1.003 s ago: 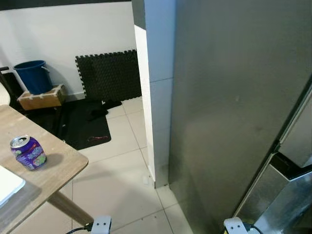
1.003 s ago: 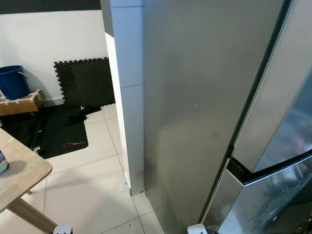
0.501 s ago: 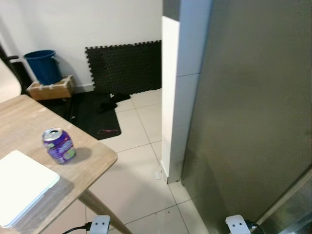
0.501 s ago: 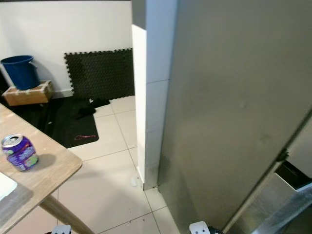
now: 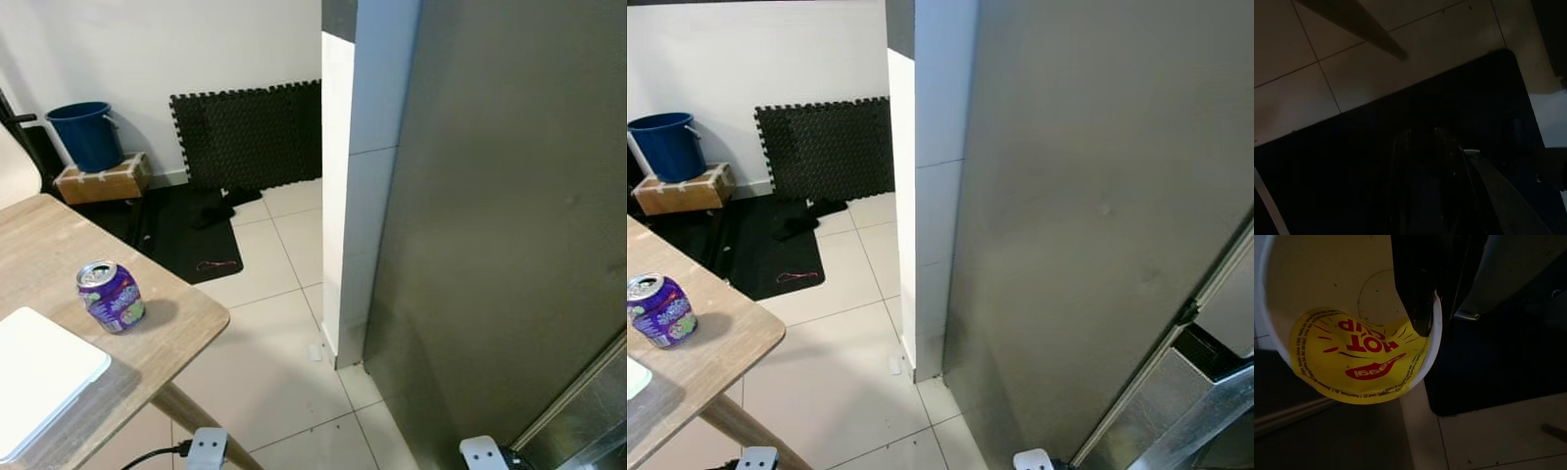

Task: Restocking fridge

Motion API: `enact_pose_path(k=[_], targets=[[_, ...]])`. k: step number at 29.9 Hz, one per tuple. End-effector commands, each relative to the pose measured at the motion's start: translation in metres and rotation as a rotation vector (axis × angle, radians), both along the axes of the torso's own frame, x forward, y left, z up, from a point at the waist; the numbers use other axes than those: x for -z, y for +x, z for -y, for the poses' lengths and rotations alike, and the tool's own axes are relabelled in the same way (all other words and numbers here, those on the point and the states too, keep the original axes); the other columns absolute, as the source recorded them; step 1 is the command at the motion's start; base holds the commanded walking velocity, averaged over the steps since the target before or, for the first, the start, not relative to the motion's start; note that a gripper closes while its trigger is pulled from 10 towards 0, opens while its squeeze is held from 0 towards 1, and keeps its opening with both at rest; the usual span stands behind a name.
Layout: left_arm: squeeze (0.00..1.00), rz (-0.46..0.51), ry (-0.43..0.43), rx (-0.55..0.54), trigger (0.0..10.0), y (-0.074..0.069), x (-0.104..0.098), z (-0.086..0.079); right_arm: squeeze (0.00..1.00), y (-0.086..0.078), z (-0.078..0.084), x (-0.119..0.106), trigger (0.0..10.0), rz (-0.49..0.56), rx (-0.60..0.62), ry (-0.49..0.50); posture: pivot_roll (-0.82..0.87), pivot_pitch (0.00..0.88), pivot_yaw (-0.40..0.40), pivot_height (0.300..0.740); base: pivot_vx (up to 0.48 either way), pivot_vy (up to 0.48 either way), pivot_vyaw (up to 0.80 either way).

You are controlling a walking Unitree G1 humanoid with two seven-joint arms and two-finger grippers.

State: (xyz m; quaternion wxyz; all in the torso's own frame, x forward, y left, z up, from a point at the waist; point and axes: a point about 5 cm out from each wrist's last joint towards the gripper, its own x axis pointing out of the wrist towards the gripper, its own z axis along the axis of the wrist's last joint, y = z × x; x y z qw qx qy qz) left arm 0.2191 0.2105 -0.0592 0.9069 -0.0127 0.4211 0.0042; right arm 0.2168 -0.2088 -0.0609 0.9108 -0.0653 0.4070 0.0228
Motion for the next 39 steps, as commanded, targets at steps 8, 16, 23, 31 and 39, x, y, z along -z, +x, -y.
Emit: enact_pose_path(k=[8, 16, 23, 31, 39], targets=[[0.00, -0.031, 0.031, 0.048, 10.0, -0.003, 0.003, 0.000, 0.00, -0.017, 0.004, 0.009, 10.0, -0.043, 0.064, 0.022, -0.04, 0.085, 0.049, 0.740, 0.000, 0.000, -0.46], [0.00, -0.018, 0.034, 0.065, 10.0, 0.000, 0.001, 0.003, 0.00, -0.018, 0.010, 0.008, 10.0, -0.040, 0.085, 0.018, -0.04, 0.084, 0.051, 0.740, 0.000, 0.000, -0.80], [0.00, -0.015, 0.034, 0.065, 10.0, 0.000, 0.001, 0.003, 0.00, -0.017, 0.011, 0.008, 10.0, -0.036, 0.095, 0.017, -0.05, 0.087, 0.053, 0.740, 0.000, 0.000, -0.80], [0.00, -0.015, 0.040, 0.063, 10.0, -0.002, 0.002, 0.001, 0.00, -0.016, 0.013, 0.007, 10.0, -0.032, 0.096, 0.015, -0.05, 0.088, 0.051, 0.740, 0.000, 0.000, -0.80], [0.00, -0.015, 0.045, 0.072, 10.0, -0.003, 0.002, 0.002, 0.00, -0.016, 0.012, 0.007, 10.0, -0.032, 0.099, 0.017, -0.05, 0.090, 0.053, 0.740, 0.000, 0.000, -0.80]])
